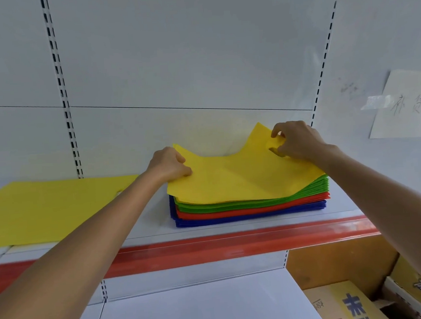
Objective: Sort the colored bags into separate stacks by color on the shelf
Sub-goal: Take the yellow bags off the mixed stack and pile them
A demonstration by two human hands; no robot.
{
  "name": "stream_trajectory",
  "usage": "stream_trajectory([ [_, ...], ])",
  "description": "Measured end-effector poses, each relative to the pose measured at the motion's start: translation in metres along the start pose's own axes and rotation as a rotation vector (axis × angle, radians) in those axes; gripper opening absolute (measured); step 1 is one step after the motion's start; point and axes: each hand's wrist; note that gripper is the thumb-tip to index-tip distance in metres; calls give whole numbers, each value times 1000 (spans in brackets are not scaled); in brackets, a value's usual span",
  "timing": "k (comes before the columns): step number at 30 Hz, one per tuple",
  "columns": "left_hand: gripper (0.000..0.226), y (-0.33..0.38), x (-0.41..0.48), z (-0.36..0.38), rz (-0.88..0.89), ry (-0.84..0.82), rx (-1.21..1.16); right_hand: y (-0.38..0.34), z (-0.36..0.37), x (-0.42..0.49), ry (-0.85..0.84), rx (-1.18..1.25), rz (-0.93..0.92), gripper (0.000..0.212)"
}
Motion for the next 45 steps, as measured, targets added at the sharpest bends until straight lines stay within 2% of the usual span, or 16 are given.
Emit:
stream_trajectory([
  [7,47,-27,-4,-44,71,132,-34,-36,-13,4,26,195,48,34],
  [11,42,-56,-8,-81,65,189,4,-75,-11,9,13,153,41,39],
  [21,51,-130,-24,-139,-23,193,8,-176,3,15,11,133,-4,42],
  [27,53,-119,-14,-123,38,144,-91,-153,-10,6,12,87,79,39],
  [36,49,-61,6,-92,118,139,-150,-92,-37,-13,41,45,177,41],
  [45,43,-5,15,-67,238,95,-72,-42,-55,-26,58,32,249,40],
])
Point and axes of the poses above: each hand's wrist, its own x-axis towards the middle knuckle, its own z-axis out of the palm, y = z × x, and after that the axes turned 6 degrees about z, right-handed
